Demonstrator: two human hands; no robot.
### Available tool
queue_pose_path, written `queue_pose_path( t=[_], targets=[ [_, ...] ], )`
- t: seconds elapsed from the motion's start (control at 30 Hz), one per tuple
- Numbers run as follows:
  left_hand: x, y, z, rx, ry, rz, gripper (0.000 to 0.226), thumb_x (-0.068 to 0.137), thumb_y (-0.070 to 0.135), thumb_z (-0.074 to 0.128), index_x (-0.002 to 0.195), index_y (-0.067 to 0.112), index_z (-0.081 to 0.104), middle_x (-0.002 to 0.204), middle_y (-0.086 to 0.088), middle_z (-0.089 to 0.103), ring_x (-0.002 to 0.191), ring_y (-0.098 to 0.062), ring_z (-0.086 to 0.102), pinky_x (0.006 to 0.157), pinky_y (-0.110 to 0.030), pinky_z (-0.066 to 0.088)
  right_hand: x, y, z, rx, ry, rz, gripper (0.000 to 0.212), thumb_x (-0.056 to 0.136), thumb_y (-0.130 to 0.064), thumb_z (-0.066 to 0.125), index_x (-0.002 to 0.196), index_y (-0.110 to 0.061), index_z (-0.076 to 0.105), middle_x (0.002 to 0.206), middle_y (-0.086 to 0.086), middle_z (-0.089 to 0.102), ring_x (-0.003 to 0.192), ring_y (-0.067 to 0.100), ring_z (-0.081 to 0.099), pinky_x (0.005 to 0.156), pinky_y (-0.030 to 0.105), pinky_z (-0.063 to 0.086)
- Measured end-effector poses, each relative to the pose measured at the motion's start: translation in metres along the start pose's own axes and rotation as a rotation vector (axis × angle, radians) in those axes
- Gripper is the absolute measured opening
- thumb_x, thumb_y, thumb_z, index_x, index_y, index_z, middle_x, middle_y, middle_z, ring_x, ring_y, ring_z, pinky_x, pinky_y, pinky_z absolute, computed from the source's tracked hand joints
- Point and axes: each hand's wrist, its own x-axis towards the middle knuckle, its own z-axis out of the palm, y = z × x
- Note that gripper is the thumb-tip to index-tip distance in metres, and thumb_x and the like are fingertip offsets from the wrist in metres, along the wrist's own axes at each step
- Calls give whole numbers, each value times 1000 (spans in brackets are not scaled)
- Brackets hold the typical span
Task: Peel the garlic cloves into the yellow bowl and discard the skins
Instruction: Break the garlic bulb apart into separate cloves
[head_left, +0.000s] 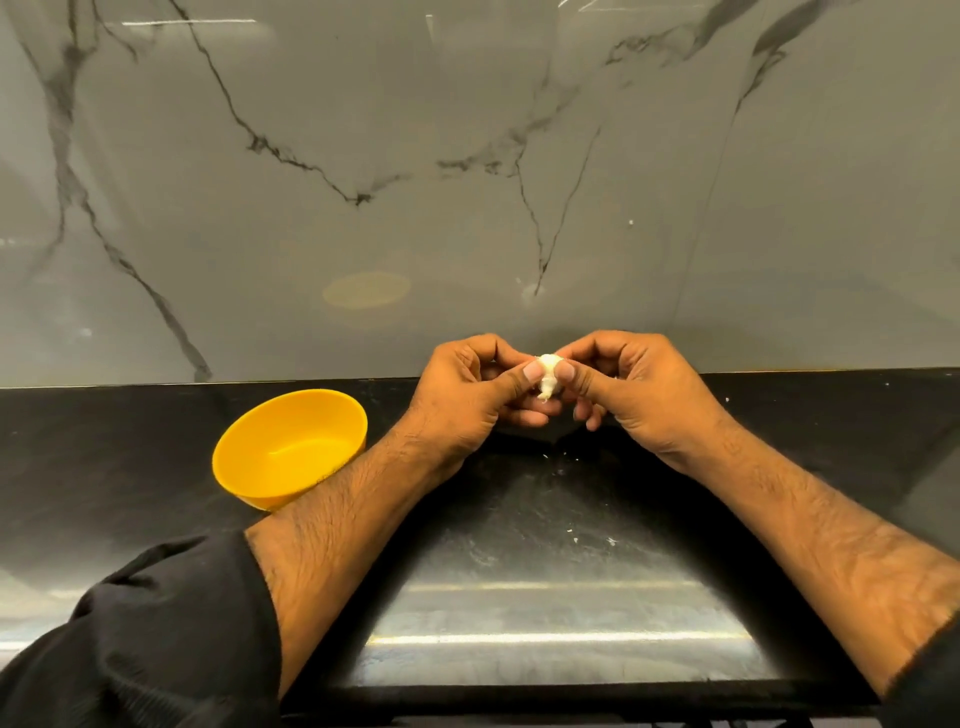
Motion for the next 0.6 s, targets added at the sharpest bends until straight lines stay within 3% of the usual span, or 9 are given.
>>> queue_pose_path(
  t=[0.2,0.33,0.5,0.6],
  targets=[
    [-1,-2,7,-25,48,-14,12,97,2,73,99,-6,64,91,-31,76,72,-28,78,64,-31,66,-1,2,7,-40,10,-8,32,90,-40,73,101,-10,74,77,12,75,63,21,65,54,33,52],
    [-3,-2,7,-65,34,-28,9,97,0,70,97,-5,63,89,-30,76,74,-28,79,64,-30,66,1,5,7,-7,75,-12,26,98,-33,68,91,-8,74,71,15,72,57,18,61,48,28,47],
    [-3,1,3,-79,4,-54,22,98,3,71,113,-10,62,98,-30,77,88,-37,79,73,-36,68,2,5,5,80,103,39,16,104,-13,63,100,-5,76,70,11,69,58,14,58,49,23,47],
    [-4,0,3,-58,9,-26,28,95,-1,74,119,-8,62,98,-27,78,87,-36,79,77,-39,67,3,1,3,107,43,41,19,105,-20,61,106,-11,78,78,12,71,63,17,58,52,26,47]
  ],
)
